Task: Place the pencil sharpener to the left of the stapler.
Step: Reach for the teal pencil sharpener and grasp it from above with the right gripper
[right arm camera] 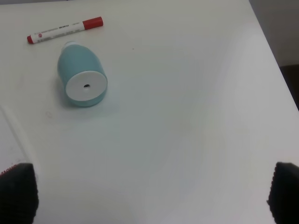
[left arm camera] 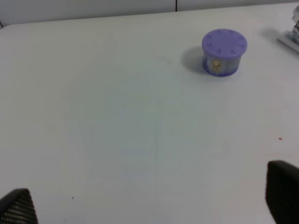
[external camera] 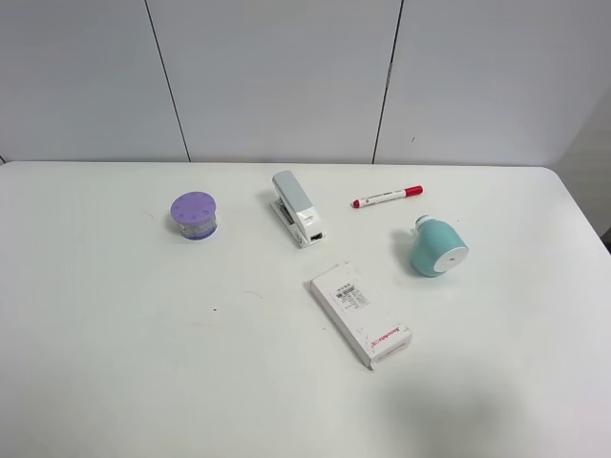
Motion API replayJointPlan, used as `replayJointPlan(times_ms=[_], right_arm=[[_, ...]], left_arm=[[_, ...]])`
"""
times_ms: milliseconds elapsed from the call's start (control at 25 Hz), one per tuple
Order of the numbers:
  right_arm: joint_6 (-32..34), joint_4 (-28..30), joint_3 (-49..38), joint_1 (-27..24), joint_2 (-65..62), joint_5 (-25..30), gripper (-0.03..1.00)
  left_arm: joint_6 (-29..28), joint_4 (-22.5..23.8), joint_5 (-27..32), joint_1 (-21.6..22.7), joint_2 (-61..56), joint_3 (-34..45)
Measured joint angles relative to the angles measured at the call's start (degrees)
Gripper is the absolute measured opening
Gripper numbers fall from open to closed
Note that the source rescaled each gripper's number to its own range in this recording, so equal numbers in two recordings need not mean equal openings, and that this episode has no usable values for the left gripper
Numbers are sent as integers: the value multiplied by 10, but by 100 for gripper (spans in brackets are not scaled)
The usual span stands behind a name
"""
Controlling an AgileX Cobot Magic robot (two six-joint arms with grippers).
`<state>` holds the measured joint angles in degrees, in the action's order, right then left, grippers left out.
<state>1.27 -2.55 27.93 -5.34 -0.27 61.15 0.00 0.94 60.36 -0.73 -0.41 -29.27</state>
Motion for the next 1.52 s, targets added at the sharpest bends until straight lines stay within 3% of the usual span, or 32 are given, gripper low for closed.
replayJointPlan(times_ms=[600, 840, 1200, 1520], right_arm=[[-13, -6, 0, 1, 2, 0, 100], [-63, -25, 26, 15, 206, -1, 100], [-164, -31, 233, 56, 578, -27, 100], [-173, -27, 360, 79, 796, -58, 100]], left_arm=[[0, 0, 0, 0, 0, 0], [0, 0, 0, 0, 0, 0], [0, 0, 0, 0, 0, 0], [0, 0, 0, 0, 0, 0]])
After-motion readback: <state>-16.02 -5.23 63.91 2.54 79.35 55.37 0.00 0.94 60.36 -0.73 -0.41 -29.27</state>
